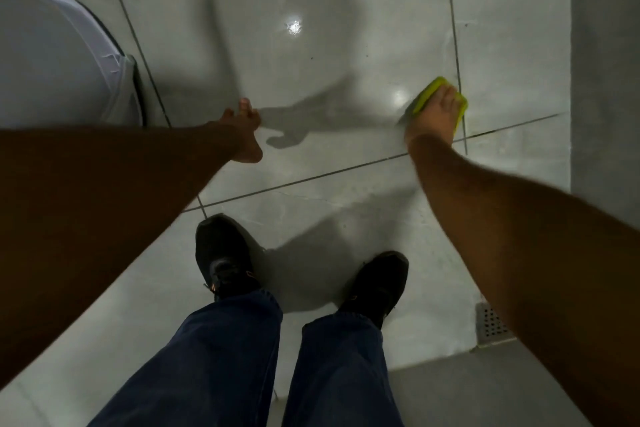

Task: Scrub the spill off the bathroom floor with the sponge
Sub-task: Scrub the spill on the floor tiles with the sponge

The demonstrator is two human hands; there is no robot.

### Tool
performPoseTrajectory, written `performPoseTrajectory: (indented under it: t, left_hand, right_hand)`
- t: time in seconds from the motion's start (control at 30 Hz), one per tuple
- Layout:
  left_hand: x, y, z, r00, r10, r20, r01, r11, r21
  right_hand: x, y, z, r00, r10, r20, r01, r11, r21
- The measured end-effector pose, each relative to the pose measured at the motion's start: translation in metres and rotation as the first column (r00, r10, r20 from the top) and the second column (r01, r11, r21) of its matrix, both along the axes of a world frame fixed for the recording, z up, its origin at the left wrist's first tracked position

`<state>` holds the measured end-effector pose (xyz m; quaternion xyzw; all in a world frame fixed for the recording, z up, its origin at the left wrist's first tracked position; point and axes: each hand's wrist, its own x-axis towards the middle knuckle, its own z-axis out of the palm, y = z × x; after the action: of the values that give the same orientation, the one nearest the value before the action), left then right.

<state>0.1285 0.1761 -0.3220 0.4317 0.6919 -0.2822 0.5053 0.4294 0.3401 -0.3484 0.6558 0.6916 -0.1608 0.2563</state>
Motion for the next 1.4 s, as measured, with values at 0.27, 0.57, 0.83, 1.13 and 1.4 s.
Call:
performPoseTrajectory:
  t: [0.27, 0.57, 0.83, 1.13, 1.4]
  left_hand:
    - [0.004, 0.01, 0.012, 1.0, -0.003, -0.024, 0.002, 0.999, -0.036]
    - [0.007, 0.006, 0.015, 1.0, -0.006, -0.015, 0.006, 1.0, -0.01]
    - [0.003, 0.005, 0.009, 1.0, -0.02, -0.014, 0.02, 1.0, -0.013]
    - [0.0, 0.008, 0.011, 0.999, -0.029, -0.022, 0.029, 0.999, -0.023]
    - [-0.004, -0.006, -0.002, 1.0, 0.015, 0.021, -0.015, 1.0, 0.01]
  right_hand:
    - [-0.069, -0.09, 0.002, 0.802, 0.467, -0.373, -0.512, 0.859, -0.026]
    - [-0.01, -0.013, -0.012, 0.911, 0.39, -0.134, -0.387, 0.921, 0.042]
    - [-0.107, 0.008, 0.002, 0.945, 0.235, -0.227, -0.232, 0.972, 0.04]
    - [-0.12, -0.072, -0.005, 0.43, 0.765, -0.479, -0.868, 0.496, 0.012]
    - [-0.064, 0.073, -0.012, 0.973, 0.19, -0.129, -0.183, 0.981, 0.06]
